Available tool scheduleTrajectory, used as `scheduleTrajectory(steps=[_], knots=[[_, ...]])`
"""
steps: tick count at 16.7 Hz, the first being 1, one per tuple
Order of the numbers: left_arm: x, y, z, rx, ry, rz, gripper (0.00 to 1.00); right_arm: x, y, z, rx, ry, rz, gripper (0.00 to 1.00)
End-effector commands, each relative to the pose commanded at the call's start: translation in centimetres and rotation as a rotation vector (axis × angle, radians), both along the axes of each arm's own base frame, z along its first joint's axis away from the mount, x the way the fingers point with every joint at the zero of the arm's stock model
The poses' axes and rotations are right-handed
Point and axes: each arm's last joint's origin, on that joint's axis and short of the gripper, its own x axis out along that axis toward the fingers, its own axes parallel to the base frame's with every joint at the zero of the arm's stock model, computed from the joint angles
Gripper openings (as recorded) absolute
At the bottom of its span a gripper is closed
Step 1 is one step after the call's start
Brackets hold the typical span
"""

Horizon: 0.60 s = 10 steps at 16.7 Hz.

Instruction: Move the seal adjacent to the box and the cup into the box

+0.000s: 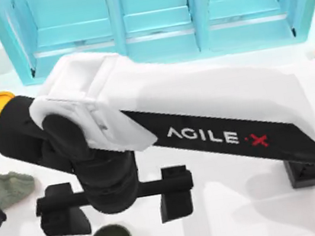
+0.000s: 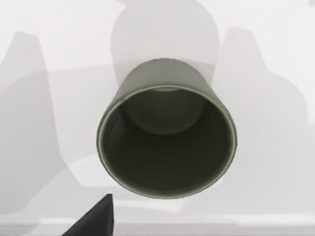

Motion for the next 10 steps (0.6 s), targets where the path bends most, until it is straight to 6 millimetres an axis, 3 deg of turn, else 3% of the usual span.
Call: scheduleTrajectory(steps=[3, 8, 10], knots=[[0.0, 0.0, 0.0, 0.000, 0.000, 0.000, 1.00, 0.0, 0.2, -2.0, -0.004, 0.003, 0.003, 1.00], [0.0, 0.0, 0.0, 0.000, 0.000, 0.000, 1.00, -0.1, 0.2, -7.2, 0.003, -0.001, 0.003, 1.00], [0.0, 0.0, 0.0, 0.000, 0.000, 0.000, 1.00, -0.2, 0.1, -7.9, 0.000, 0.001, 0.003, 1.00]])
